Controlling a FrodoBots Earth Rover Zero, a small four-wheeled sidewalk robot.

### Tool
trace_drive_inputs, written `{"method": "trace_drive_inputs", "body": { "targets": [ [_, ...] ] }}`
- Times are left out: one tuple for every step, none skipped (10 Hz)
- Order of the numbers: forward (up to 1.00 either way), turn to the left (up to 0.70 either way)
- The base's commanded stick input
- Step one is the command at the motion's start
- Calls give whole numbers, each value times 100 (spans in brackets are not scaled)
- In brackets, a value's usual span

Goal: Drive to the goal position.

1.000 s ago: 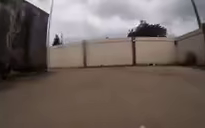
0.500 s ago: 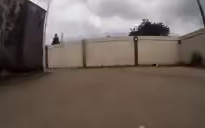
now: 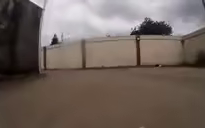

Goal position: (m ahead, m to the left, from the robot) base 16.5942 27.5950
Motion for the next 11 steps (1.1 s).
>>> {"method": "trace_drive_inputs", "body": {
  "targets": [
    [100, 0],
    [100, 0],
    [100, 0],
    [100, 0],
    [100, 0],
    [100, 0],
    [100, 0],
    [100, 0],
    [100, 0],
    [100, 0],
    [100, 0]
  ]
}}
